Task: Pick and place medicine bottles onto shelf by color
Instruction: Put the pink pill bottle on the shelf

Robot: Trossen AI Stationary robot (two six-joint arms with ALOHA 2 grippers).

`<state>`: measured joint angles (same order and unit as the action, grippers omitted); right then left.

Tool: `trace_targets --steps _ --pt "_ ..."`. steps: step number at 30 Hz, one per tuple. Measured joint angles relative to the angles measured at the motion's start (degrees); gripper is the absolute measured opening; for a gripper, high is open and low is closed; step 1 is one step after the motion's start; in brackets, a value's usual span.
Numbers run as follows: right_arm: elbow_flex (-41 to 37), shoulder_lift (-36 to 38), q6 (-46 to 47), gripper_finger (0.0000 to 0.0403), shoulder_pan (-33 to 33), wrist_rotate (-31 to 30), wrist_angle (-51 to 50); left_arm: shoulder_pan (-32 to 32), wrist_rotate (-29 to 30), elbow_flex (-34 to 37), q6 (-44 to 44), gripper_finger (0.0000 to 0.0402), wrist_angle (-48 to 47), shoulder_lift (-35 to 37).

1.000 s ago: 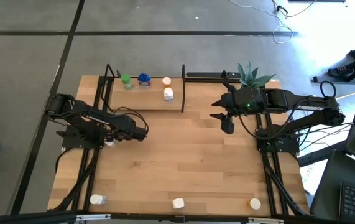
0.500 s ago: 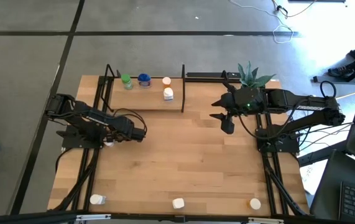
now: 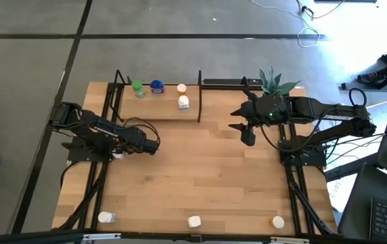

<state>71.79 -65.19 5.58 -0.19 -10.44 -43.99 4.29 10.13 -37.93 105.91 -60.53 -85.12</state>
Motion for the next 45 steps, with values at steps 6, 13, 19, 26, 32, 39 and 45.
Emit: trace_targets --steps 6,13,19,26,32,39,45 --pt "0.0 0.0 0.0 0.0218 -0.01 0.0 0.0 0.0 -0.11 0.02 0.07 0.025 0.29 0.0" --pt "0.0 0.0 0.0 0.0218 -0.02 -0.02 0.0 0.0 -0.15 -0.19 0.12 0.025 1.98 0.0" --pt "0.0 0.0 0.16 0.0218 -0.02 -0.02 0.0 0.09 -0.15 -0.22 0.02 0.025 2.78 0.0" --pt "0.0 0.0 0.05 0.0218 -0.02 -0.04 0.0 1.18 0.68 -0.24 0.0 0.025 3.72 0.0" --pt "0.0 0.0 0.0 0.0218 -0.02 -0.04 0.0 1.18 0.89 -0.26 -1.28 0.025 4.82 0.0" --pt "0.0 0.0 0.0 0.0218 -0.02 -0.04 0.0 1.18 0.96 -0.26 -1.53 0.0249 5.45 0.0" --pt "0.0 0.0 -0.02 0.0218 -0.02 -0.04 0.0 1.16 1.14 -0.26 -1.5 0.0229 6.28 0.0"
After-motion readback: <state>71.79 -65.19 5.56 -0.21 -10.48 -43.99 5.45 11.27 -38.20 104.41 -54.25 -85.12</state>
